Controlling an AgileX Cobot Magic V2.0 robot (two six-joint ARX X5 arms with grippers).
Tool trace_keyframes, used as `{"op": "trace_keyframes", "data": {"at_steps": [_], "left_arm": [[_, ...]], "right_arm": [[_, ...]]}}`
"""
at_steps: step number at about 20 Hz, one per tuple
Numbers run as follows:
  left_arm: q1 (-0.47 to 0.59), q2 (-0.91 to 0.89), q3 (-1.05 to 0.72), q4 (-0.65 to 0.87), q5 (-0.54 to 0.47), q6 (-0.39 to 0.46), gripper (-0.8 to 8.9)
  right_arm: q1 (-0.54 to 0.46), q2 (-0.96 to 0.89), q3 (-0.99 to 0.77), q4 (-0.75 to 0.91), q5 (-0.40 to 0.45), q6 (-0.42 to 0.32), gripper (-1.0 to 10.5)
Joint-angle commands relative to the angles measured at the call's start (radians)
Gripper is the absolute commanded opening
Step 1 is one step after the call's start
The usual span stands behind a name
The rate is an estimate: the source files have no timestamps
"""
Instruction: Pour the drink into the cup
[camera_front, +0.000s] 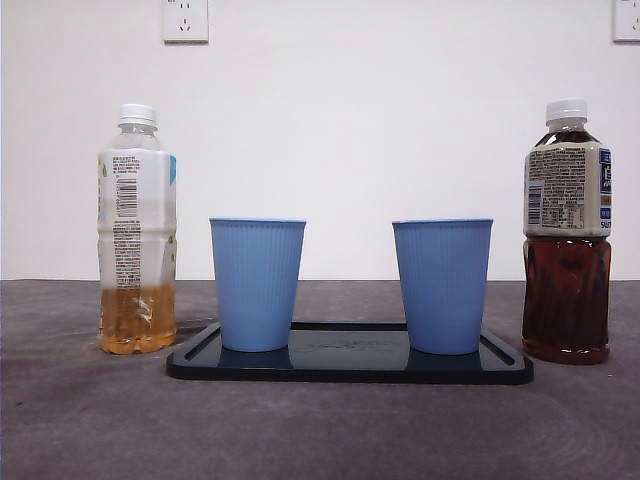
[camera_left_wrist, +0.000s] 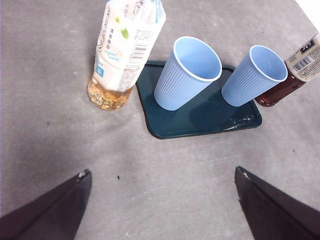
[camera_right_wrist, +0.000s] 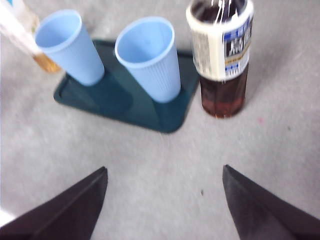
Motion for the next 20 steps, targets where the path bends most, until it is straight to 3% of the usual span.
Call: {"op": "trace_keyframes", "data": {"at_steps": [1,3,9,13,16,20], "left_arm": [[-0.001,0.004,0.019,0.005,0.006,0.008,4.69],[-0.001,0.004,0.019,0.002,0.006,0.008,4.68],[-0.003,0.004,0.019,0.0,0.006,0.008,4.69],[-0.003,0.004,0.019,0.0,0.006,0.009,4.69],[-0.003,0.004,0.019,0.001,0.006,0.01,4.68],[-0.003,0.004,0.019,0.001,0.006,0.009,4.68]], "right_arm": [[0.002,0.024,0.008,0.043,-0.034,0.068,3.7],[0.002,0.035,-0.034,0.104,-0.063,0.114,3.9],[0.035,0.034,-0.276,0.46,-0.035,0.301,4.0],[0.122,0.065,-0.412,0.663,0.141,0.368,4.2],[0.182,0.126,-0.486,0.817,0.217,0.394,4.2],[0.23,0.247,-0.529,0.97,0.337,0.352,4.2]]}}
